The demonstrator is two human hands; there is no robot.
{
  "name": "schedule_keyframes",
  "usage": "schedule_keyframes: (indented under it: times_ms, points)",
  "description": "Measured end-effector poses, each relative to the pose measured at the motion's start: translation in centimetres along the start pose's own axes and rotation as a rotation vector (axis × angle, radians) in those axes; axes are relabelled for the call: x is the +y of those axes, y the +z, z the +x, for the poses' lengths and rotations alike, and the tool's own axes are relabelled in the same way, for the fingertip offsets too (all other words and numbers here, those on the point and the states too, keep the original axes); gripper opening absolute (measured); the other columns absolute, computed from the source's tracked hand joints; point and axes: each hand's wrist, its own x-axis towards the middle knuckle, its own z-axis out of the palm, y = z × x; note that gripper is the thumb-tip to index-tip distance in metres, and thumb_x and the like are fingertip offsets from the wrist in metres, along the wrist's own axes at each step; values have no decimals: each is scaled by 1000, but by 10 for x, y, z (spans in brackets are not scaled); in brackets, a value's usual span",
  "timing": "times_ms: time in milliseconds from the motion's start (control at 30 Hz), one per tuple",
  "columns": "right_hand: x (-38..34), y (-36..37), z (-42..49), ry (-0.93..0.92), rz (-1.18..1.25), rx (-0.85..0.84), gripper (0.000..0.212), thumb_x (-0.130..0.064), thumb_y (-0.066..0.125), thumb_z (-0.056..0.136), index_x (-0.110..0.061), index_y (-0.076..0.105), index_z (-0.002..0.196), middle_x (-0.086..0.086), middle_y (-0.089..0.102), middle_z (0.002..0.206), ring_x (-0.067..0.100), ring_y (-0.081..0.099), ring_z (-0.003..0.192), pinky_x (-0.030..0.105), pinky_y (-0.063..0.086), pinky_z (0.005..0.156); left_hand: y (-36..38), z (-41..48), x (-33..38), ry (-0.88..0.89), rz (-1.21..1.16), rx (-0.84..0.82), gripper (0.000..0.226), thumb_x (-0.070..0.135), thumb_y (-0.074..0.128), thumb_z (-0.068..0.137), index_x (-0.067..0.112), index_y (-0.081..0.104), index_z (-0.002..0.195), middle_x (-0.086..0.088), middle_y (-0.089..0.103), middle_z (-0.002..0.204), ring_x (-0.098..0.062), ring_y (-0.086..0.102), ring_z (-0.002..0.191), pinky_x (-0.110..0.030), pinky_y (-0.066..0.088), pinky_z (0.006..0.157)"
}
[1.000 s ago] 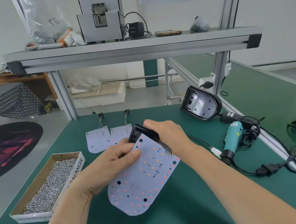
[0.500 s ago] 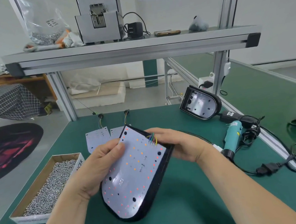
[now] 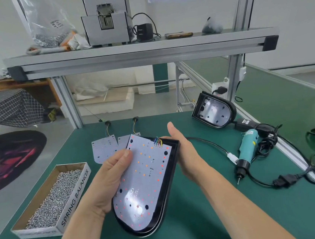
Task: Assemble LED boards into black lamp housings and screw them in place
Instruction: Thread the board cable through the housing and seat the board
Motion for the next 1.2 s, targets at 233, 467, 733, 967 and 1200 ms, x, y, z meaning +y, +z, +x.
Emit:
schedule_keyframes:
  times_ms: [233, 467, 733, 967, 1200]
  points:
    - [5, -12, 1, 15, -208, 219, 76, -76, 23, 96, -12, 54, 71, -3, 55, 72, 15, 44, 67, 35, 35, 77, 4, 2, 9, 28, 183, -13, 53, 58, 70, 80, 11, 71, 106, -24, 72, 108, -32, 71, 87, -40, 60, 69]
    - [-7, -19, -37, -778, -579, 436, 19, -36, 67, 89, -20, 68, 79, -12, 53, 120, 15, 44, 128, 22, 32, 104, 8, 5, 10, 105, 280, 53, 77, 64, 66, 76, -8, 51, 100, -23, 59, 90, -30, 54, 82, -48, 43, 76]
    - [-8, -22, -44, -545, -931, 300, 31, -32, 82, 83, -18, 60, 100, -10, 44, 137, 4, 25, 137, 17, 20, 110, 12, 4, 7, 128, 275, 64, 74, 64, 65, 78, -5, 53, 99, -26, 58, 89, -30, 55, 79, -49, 45, 72]
    - [-7, -14, -37, -419, -496, 375, 16, -11, 75, 87, -16, 64, 76, -15, 59, 113, 16, 58, 106, 29, 46, 94, 15, 10, -8, 197, 508, 31, 50, 76, 43, 82, 39, 55, 114, -1, 59, 98, -12, 53, 88, -38, 47, 82]
    - [6, -16, -38, -511, -681, 337, 18, -12, 72, 90, -14, 58, 79, -11, 57, 118, 0, 42, 122, 2, 25, 94, 14, 16, -18, 230, 434, 232, 53, 57, 63, 87, 62, 40, 134, 34, 67, 87, 3, 63, 76, -14, 54, 74]
